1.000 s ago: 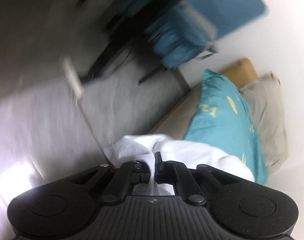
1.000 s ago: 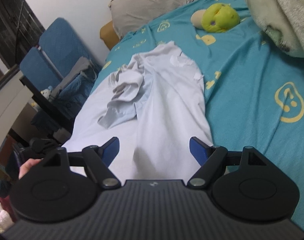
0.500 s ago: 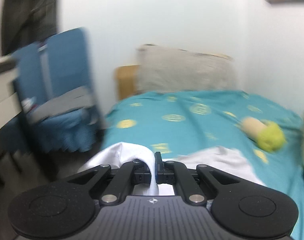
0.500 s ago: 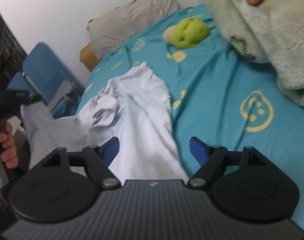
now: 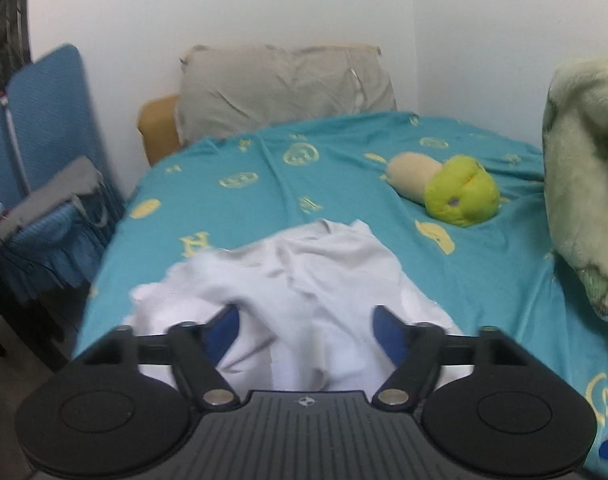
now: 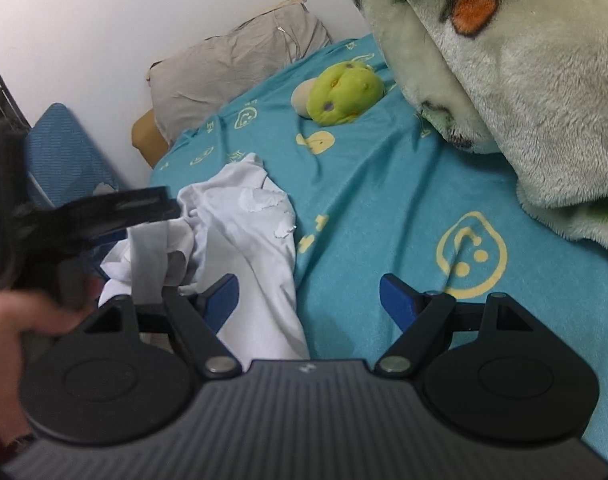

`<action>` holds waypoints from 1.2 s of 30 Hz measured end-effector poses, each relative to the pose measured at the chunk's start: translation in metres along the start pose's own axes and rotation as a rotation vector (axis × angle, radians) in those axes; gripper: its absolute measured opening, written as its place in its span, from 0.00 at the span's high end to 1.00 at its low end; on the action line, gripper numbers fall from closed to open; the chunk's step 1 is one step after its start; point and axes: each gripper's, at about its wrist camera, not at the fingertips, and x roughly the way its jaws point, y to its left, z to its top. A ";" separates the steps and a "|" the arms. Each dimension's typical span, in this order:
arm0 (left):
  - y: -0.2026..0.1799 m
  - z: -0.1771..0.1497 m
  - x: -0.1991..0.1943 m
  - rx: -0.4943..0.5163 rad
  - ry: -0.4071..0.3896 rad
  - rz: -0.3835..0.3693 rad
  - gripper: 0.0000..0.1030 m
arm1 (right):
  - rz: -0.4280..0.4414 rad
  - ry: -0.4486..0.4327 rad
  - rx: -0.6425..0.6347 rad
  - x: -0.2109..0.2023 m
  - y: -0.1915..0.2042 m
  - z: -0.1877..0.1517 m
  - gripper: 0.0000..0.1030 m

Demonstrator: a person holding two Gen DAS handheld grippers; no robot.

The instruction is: Fold clothes

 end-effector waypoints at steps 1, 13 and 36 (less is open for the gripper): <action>0.006 -0.005 -0.016 -0.015 -0.015 0.003 0.19 | 0.004 -0.001 -0.005 0.000 0.001 0.000 0.23; 0.028 -0.089 -0.209 -0.100 -0.055 0.160 0.06 | 0.123 -0.036 -0.167 -0.022 0.031 -0.013 0.23; 0.114 -0.122 -0.223 -0.447 -0.102 0.033 0.05 | 0.202 0.080 -0.678 0.118 0.234 -0.010 0.43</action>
